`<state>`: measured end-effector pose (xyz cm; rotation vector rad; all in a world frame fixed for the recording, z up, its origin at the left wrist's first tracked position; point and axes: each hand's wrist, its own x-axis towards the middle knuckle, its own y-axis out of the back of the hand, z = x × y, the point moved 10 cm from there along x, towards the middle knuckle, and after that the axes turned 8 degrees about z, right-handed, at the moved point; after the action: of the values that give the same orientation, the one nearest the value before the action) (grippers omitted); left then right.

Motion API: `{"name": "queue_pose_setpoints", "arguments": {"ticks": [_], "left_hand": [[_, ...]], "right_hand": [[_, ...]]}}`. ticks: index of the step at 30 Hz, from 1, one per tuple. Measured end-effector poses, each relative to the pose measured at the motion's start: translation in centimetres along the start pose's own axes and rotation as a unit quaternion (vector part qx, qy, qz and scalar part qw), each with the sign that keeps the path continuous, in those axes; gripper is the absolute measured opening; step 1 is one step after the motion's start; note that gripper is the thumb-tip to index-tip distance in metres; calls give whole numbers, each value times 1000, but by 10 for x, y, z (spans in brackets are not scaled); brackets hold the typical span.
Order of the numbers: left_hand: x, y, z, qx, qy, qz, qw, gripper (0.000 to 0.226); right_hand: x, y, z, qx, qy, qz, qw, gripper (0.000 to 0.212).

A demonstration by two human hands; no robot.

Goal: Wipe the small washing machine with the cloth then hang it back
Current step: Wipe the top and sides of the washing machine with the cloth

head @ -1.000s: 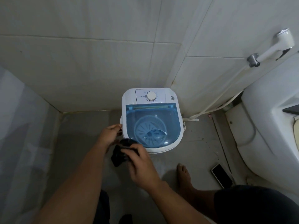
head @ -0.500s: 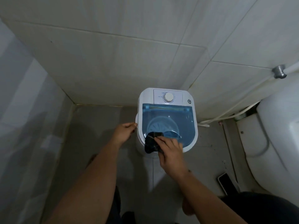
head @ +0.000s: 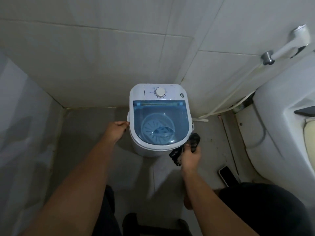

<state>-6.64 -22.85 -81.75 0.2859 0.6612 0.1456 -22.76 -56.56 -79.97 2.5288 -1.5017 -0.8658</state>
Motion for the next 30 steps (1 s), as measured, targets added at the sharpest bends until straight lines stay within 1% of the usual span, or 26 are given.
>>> {"name": "queue_pose_setpoints", "arguments": {"ticks": [1,3,7,11,15,17,19,20,21,23,25,27,30], "left_hand": [[1,1,-1,0,6,6,1000,34],[0,-1,-2,3,16,1,1000,34],[-2,-3,1,19,23,-10,999,33],[1,-2,1,35,13,-11,999,33],[1,-2,3,38,8,-10,999,34],[1,-1,3,40,9,-11,999,33],[2,0,2,41,9,-10,999,34],[3,0,2,42,7,-9,999,35],[3,1,2,43,4,-7,999,35],[3,0,1,40,5,-8,999,35],[3,-1,0,35,7,-12,999,35],[3,0,-1,32,7,-13,999,36],[3,1,0,31,11,-16,999,35]], "right_hand": [[-11,0,7,6,-10,16,1000,29],[-37,-1,14,7,-3,31,999,36],[-71,-3,26,-1,29,-1,1000,42],[-49,1,17,4,48,4,999,39],[2,2,1,0,31,14,999,29],[26,4,-19,7,69,17,997,26],[37,0,-52,-9,149,-3,989,34],[34,-4,-72,-40,213,-19,976,42],[26,-12,-87,-78,283,-45,955,49],[-12,-36,-101,-145,406,-121,894,57],[-62,-57,-89,-226,494,-167,823,60],[-111,-79,-59,-287,550,-216,754,65],[-179,-111,-15,-306,581,-370,657,64]]}}
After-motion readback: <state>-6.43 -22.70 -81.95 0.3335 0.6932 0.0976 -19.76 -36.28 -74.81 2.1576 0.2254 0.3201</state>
